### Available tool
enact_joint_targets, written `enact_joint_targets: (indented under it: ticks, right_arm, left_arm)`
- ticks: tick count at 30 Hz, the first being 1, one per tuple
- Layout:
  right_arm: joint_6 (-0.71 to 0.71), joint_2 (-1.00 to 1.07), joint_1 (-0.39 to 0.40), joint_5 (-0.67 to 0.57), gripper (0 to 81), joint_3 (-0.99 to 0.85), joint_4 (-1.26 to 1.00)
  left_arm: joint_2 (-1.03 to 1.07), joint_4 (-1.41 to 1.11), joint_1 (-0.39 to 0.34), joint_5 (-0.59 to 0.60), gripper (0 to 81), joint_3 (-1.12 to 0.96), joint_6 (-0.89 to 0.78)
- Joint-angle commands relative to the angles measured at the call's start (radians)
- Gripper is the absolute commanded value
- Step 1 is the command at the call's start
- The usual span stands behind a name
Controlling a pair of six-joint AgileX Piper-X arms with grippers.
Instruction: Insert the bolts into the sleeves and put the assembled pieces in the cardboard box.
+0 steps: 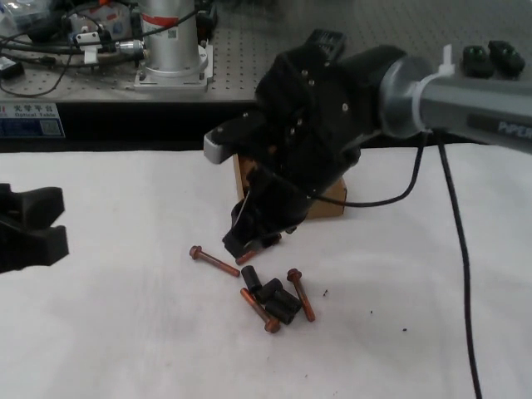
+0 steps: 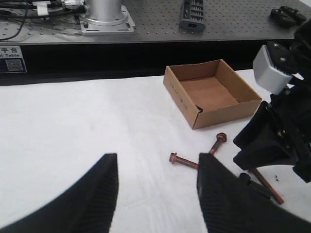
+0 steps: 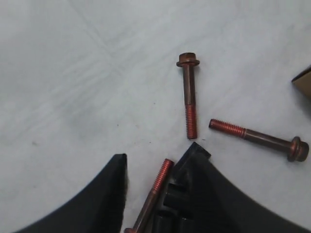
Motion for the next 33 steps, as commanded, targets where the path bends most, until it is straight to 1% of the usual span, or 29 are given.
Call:
enact_joint_targets:
  ticks: [1,3,6,12,14,16,18,19,21,28,33]
  right_arm:
    - [-0.046,0.032,0.0,0.017,26.6,-0.026,-0.011]
    - [-0.066,0.051,0.0,0.024,23.4,-0.045,-0.006]
    - [-0.073,0.075,0.0,0.023,23.6,-0.083,-0.005]
    - [-0.121,0.125,0.0,0.035,23.5,-0.151,0.007]
    - [-0.132,0.142,0.004,0.035,23.7,-0.176,0.022]
    - [-0.136,0.165,0.011,0.043,27.1,-0.202,0.042]
    - [-0.137,0.188,0.022,0.078,30.9,-0.226,0.059]
    - [-0.137,0.199,0.027,0.086,31.6,-0.238,0.067]
    - [-0.137,0.215,0.036,0.086,31.3,-0.256,0.07]
    - [-0.146,0.278,0.061,0.098,31.3,-0.336,0.077]
    - [-0.171,0.309,0.063,0.127,31.3,-0.376,0.081]
  left_arm:
    - [-0.009,-0.018,0.045,0.045,36.8,-0.001,0.039]
    - [-0.009,-0.018,0.072,0.078,36.8,-0.001,0.044]
    - [-0.009,-0.018,0.102,0.119,36.1,-0.001,0.047]
    - [-0.009,-0.018,0.111,0.136,31.0,-0.001,0.047]
    - [-0.009,-0.018,0.111,0.144,31.0,-0.001,0.049]
    - [-0.009,-0.02,0.111,0.164,31.8,-0.001,0.05]
    - [-0.009,-0.02,0.111,0.169,34.0,-0.001,0.05]
    - [-0.009,-0.02,0.111,0.169,35.4,-0.001,0.05]
    - [-0.015,-0.02,0.111,0.169,37.0,-0.001,0.05]
    - [-0.043,-0.02,0.111,0.169,36.8,-0.001,0.05]
    - [-0.054,-0.02,0.111,0.169,36.8,-0.001,0.05]
